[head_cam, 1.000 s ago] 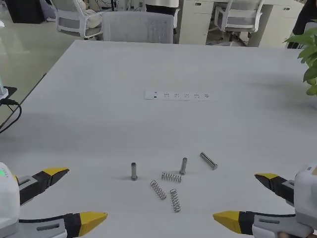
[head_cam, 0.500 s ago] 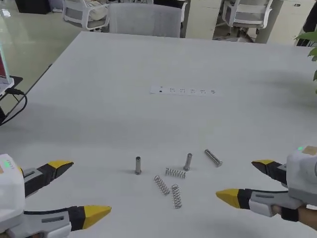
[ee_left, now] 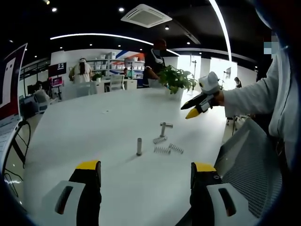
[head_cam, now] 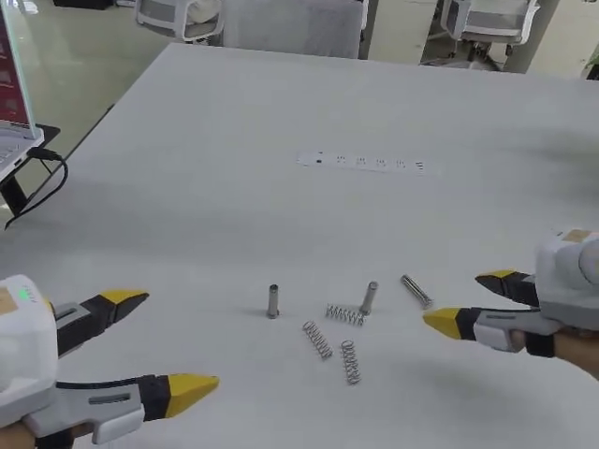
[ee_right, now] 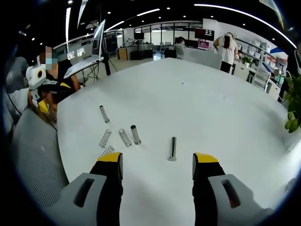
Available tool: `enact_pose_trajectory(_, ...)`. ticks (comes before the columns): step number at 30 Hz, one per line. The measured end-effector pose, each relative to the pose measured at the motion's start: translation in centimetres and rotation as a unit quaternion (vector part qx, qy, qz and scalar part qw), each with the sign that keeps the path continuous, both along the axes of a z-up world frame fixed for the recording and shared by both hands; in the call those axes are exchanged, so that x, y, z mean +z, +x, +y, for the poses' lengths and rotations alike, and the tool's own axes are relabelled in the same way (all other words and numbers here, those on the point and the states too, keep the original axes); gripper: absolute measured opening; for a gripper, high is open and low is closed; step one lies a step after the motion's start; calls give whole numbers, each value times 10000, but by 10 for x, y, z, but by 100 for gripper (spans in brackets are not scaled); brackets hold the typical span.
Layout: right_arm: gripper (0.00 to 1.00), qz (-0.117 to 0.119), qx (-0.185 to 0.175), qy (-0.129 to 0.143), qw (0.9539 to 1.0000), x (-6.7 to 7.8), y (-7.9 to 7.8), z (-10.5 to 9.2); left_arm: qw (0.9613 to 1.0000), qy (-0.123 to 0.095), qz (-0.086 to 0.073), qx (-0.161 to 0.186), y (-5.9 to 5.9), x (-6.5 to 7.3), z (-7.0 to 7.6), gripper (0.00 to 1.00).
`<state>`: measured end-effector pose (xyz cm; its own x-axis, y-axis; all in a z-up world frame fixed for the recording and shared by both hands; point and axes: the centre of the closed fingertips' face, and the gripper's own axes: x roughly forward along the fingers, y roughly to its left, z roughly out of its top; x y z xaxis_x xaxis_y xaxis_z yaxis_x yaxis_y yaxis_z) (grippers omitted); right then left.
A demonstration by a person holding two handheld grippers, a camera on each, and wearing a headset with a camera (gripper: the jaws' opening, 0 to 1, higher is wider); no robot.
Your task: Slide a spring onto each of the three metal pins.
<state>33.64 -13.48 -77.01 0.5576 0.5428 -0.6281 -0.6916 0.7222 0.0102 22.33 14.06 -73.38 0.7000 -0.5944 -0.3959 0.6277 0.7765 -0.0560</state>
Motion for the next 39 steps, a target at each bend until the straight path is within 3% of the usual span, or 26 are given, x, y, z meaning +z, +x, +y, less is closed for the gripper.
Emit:
enact_pose_trajectory(20, 34, 321, 88, -445, 9985, -17, 43, 13, 10000, -43, 39, 68, 1, -1, 2, 74)
enact_pose_trajectory(39, 22, 1033, 131, -874, 9907, -49, 66, 18, 9999, -45, 92, 118, 1, -4, 7, 74)
